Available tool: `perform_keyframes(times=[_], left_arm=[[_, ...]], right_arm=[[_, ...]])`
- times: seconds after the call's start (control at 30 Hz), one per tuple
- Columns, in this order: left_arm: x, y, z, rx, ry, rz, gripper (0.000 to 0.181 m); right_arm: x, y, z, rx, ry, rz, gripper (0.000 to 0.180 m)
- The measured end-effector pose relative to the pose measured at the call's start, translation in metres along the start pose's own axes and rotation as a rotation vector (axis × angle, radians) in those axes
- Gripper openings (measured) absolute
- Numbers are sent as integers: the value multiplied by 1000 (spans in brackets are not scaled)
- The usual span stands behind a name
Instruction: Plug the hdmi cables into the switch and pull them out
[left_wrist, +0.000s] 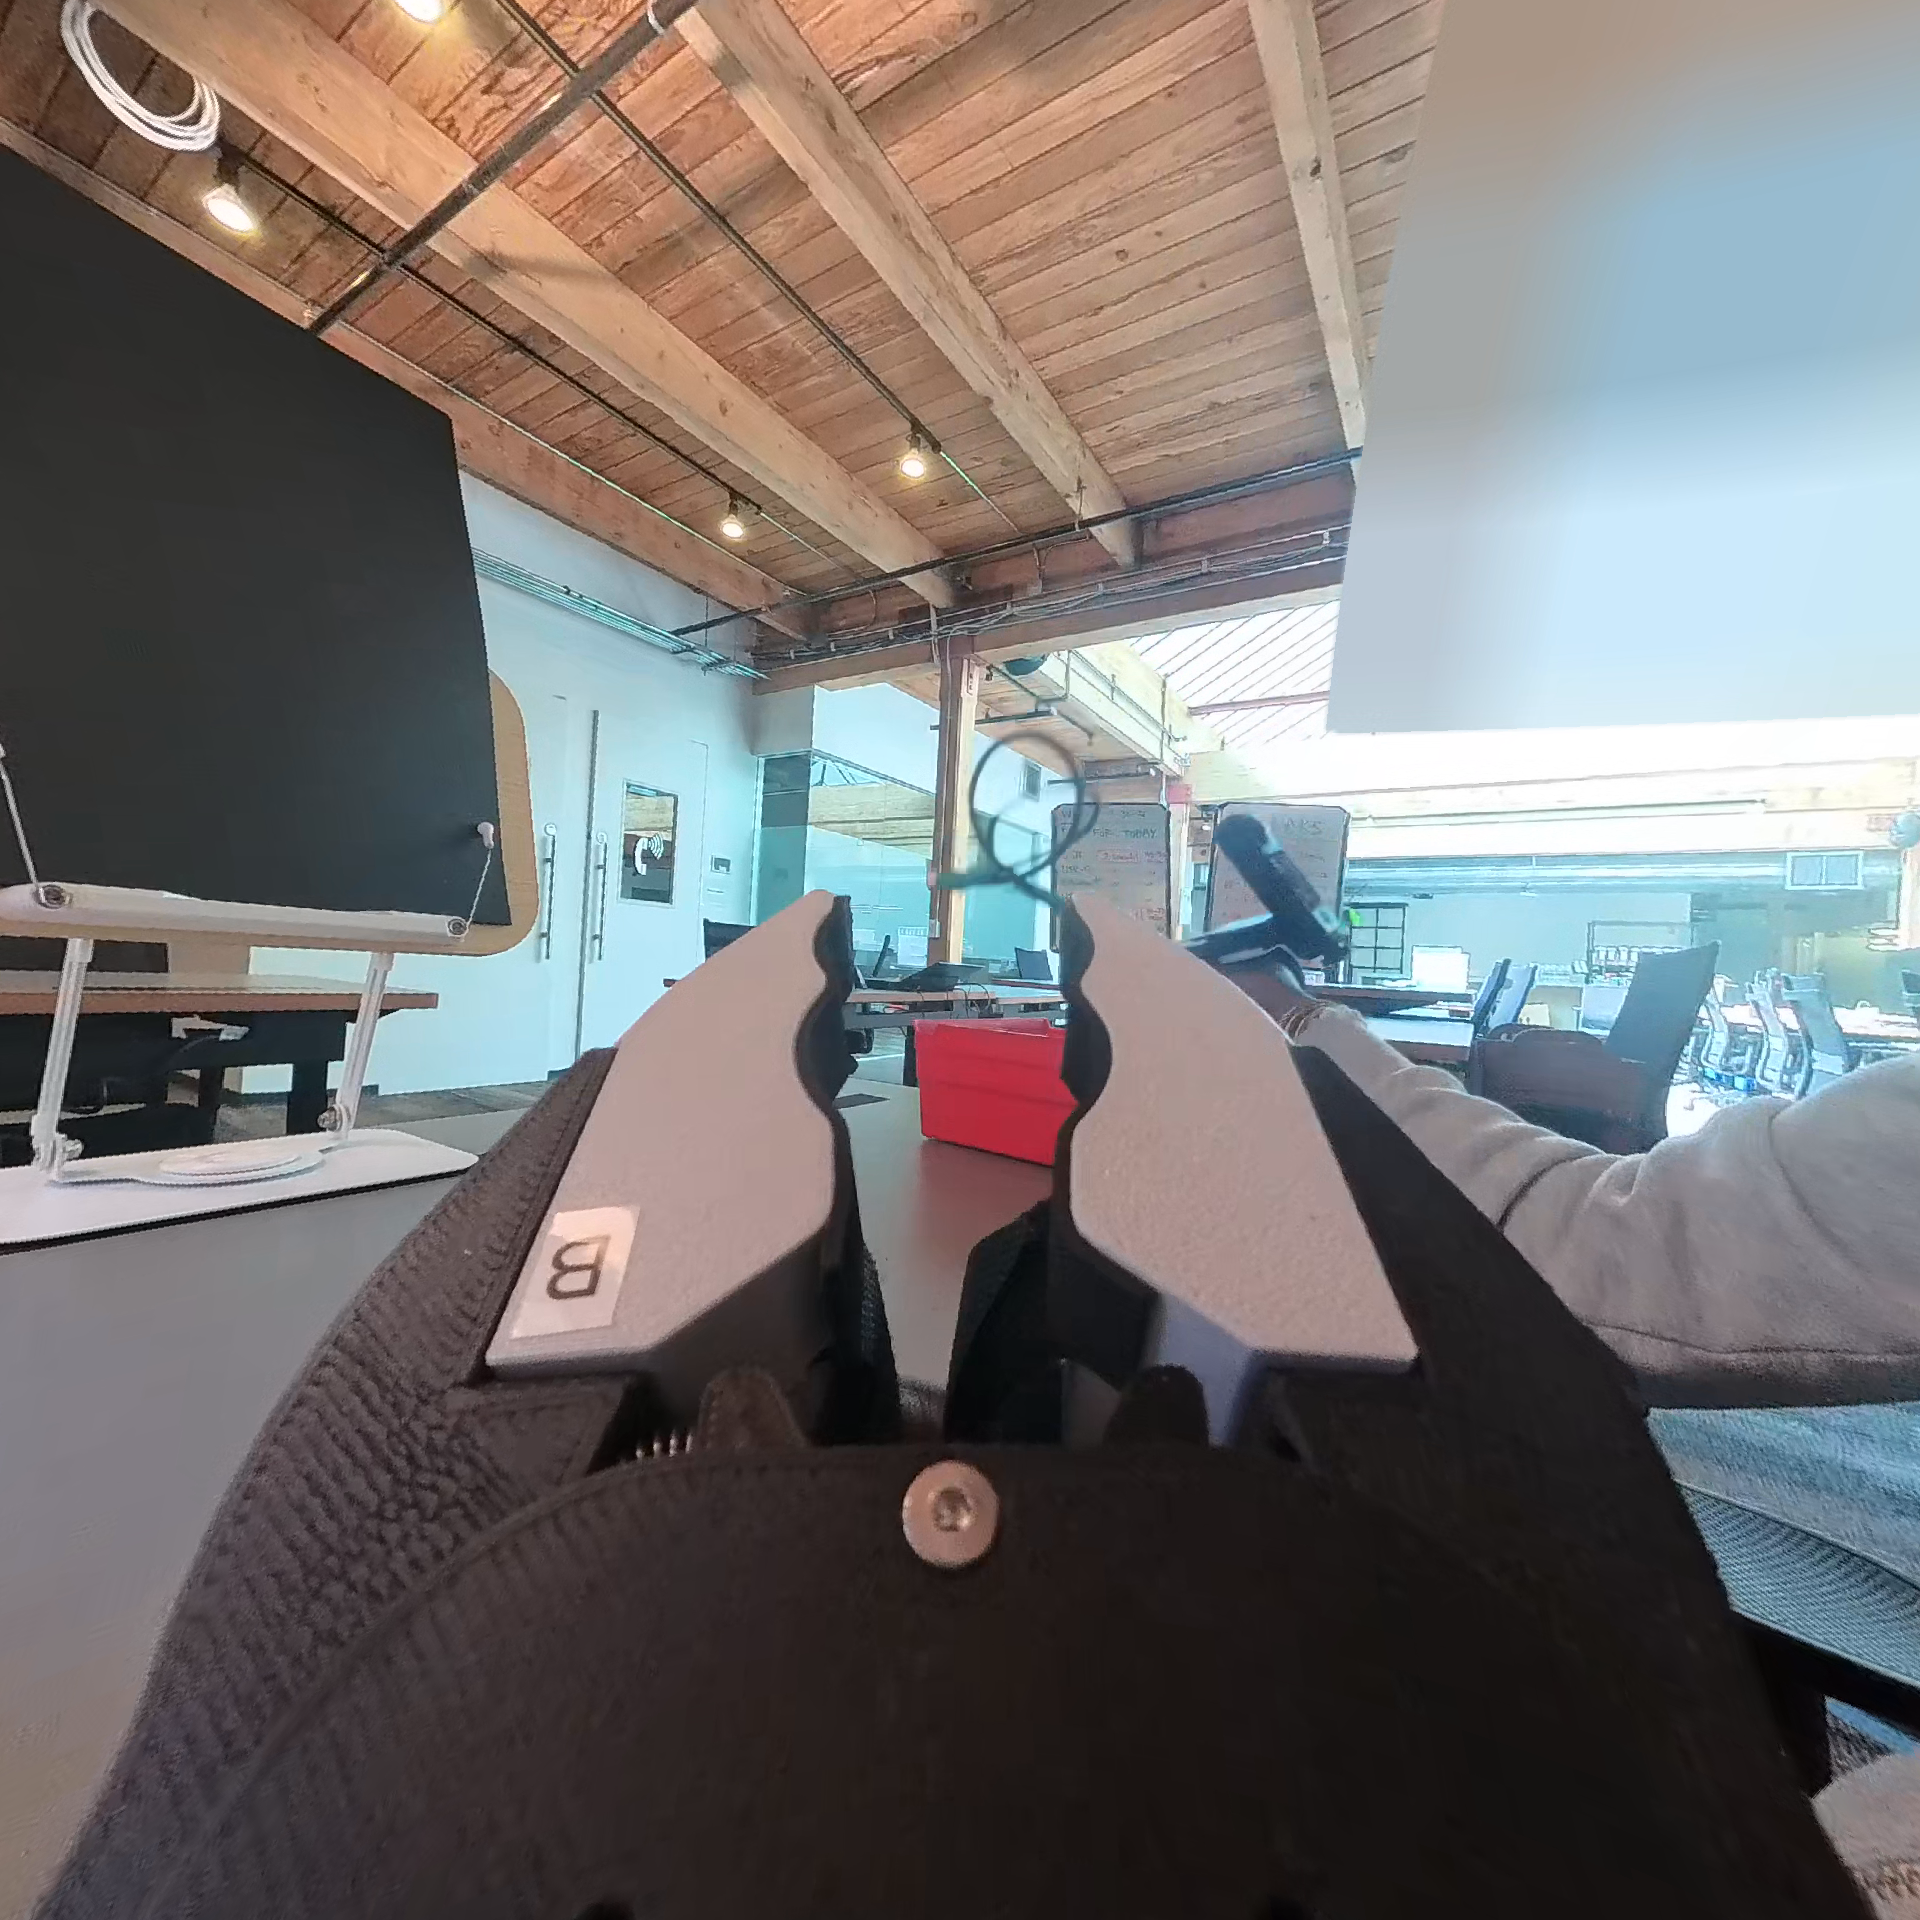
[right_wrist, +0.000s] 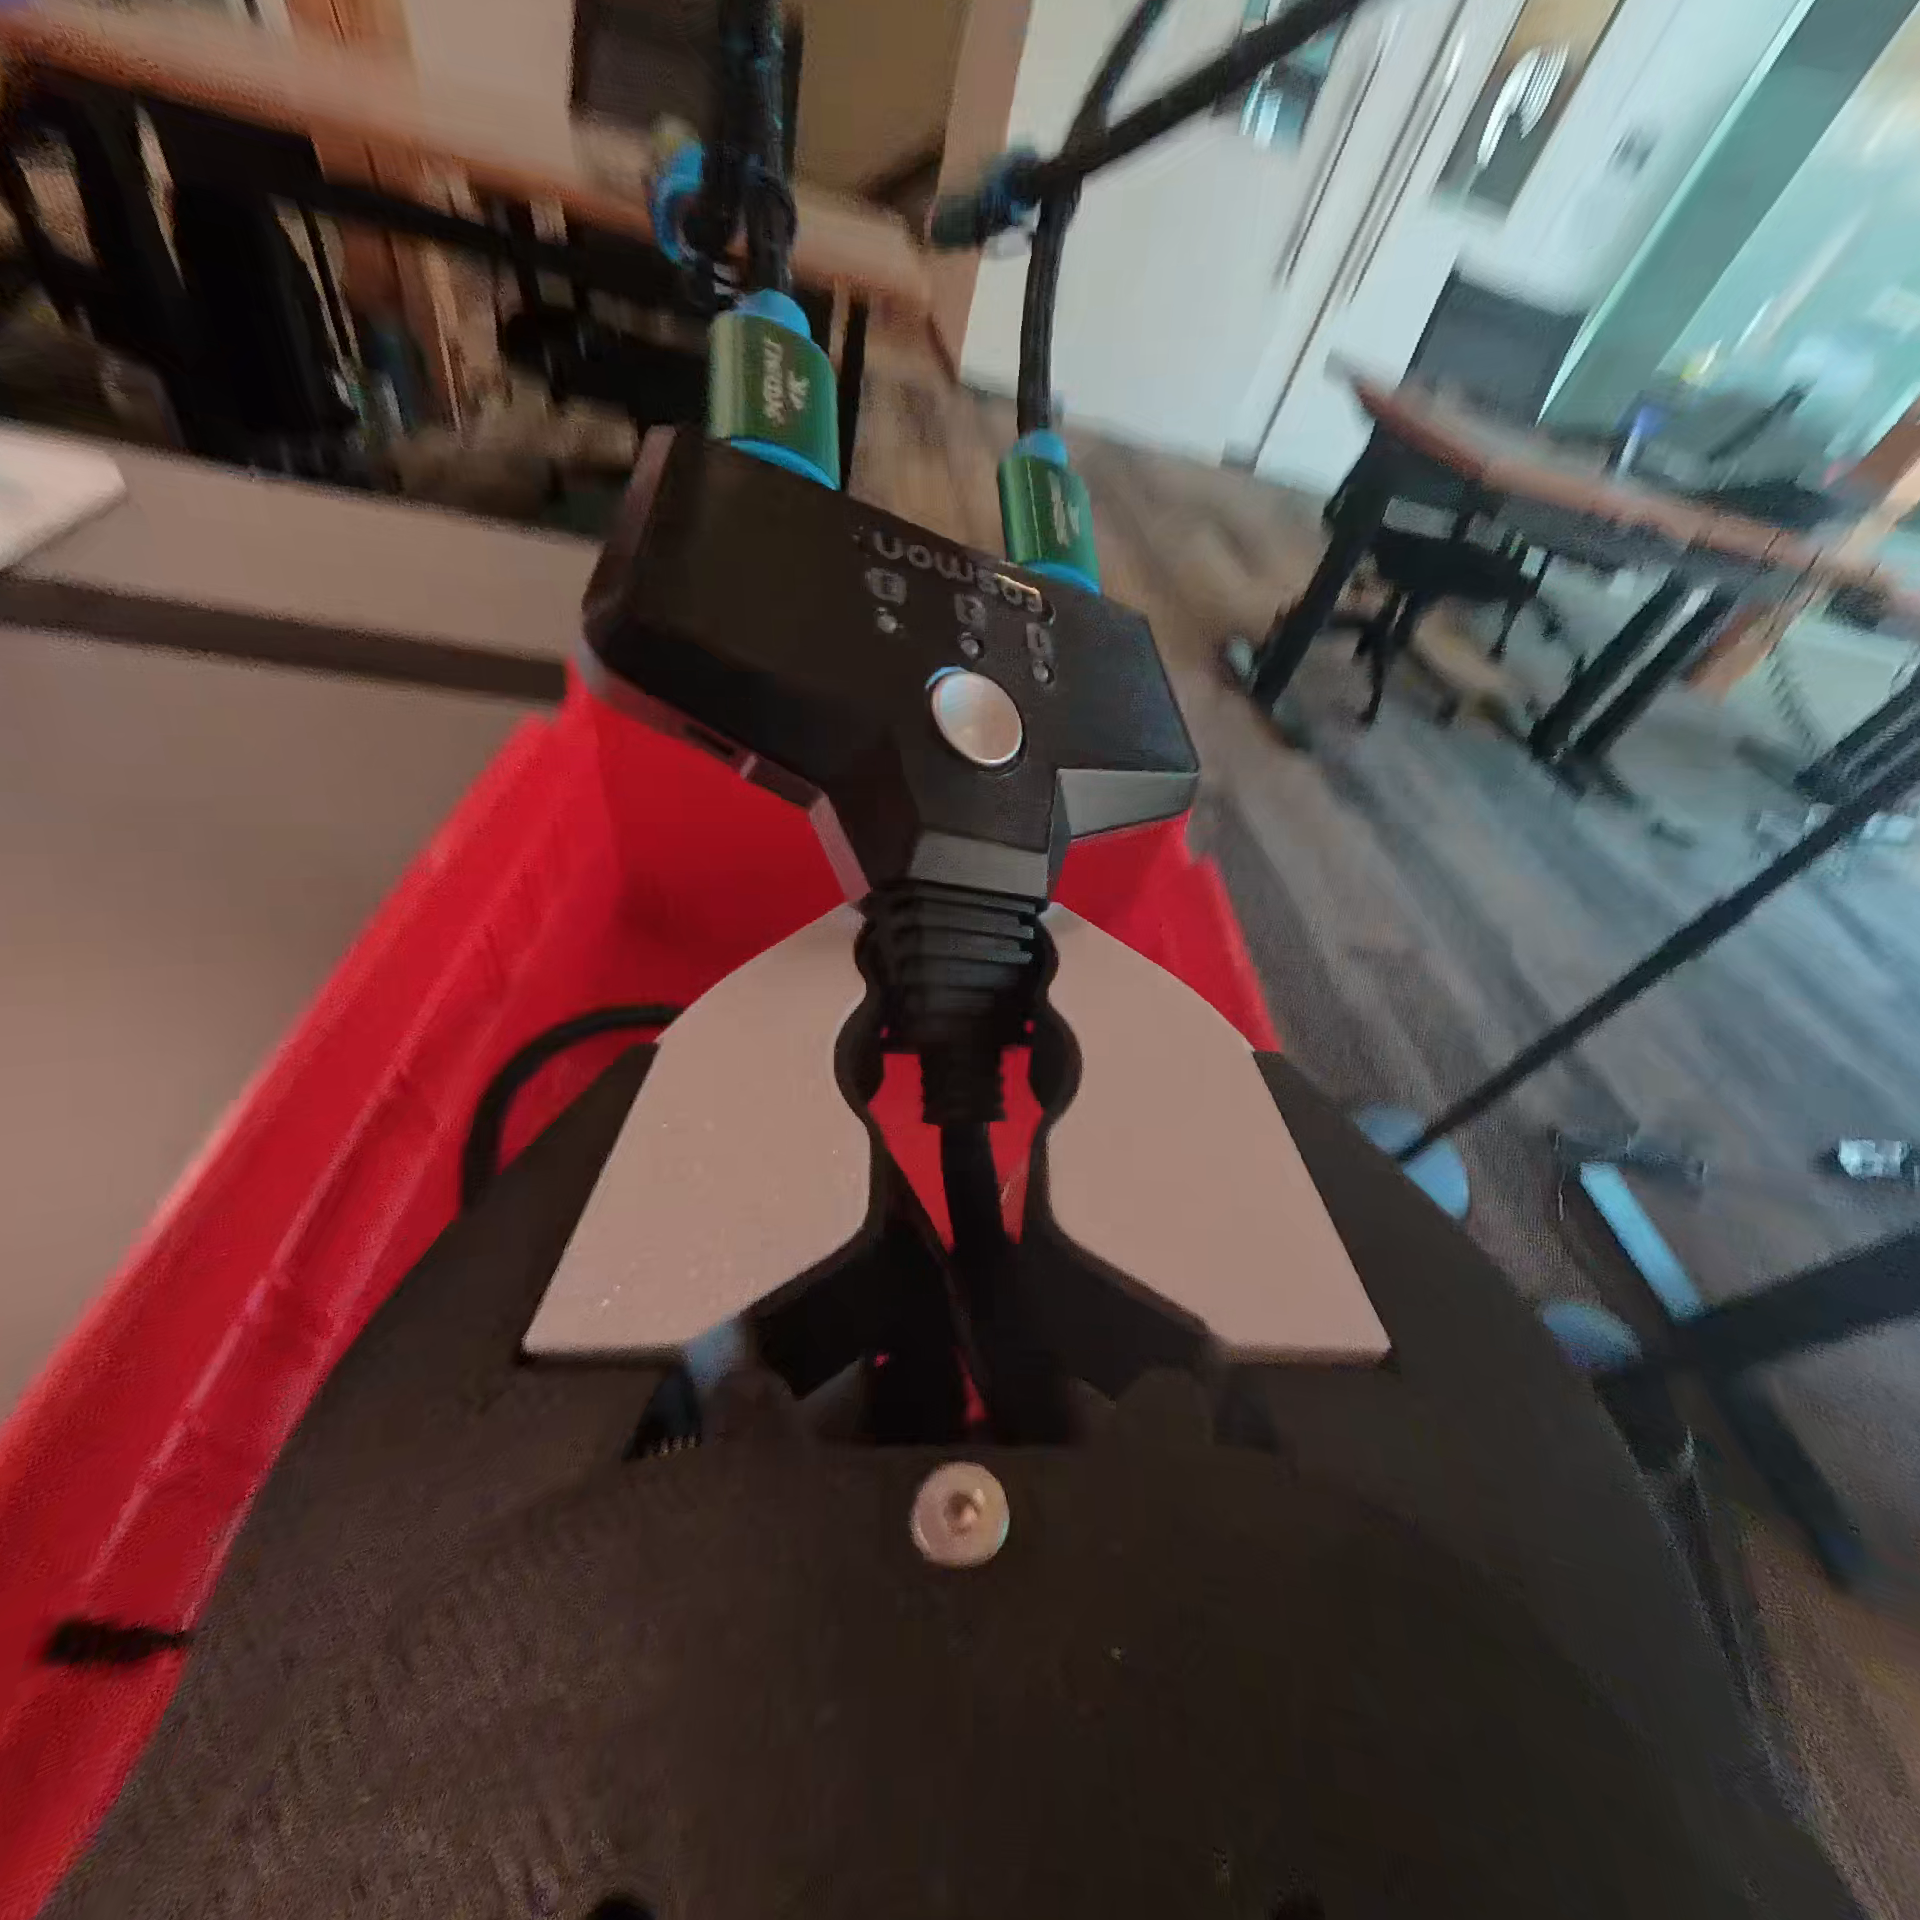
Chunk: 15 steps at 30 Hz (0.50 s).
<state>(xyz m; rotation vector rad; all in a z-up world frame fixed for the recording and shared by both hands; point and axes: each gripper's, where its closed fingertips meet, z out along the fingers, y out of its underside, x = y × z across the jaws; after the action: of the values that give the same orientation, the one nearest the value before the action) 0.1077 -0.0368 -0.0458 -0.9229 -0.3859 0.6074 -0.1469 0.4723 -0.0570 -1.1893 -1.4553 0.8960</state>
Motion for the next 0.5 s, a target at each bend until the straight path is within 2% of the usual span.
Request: perform_keyframes(times=[0.17,0.3,0.33,0.43,0.5], left_arm=[[0,-1,0,3,-1,1,36],[0,-1,0,7,0,3,36],[0,-1,0,8,0,4,36],[0,-2,0,10,0,10,36],[0,-2,0,11,0,9,36]], right_arm=[[-9,74,10,-458,-51,-15,24],[-45,102,4,-693,-222,59,23],[-47,108,3,-757,-213,47,23],[-52,113,5,-824,-182,-30,28],[-57,109,5,-782,-197,-33,45]])
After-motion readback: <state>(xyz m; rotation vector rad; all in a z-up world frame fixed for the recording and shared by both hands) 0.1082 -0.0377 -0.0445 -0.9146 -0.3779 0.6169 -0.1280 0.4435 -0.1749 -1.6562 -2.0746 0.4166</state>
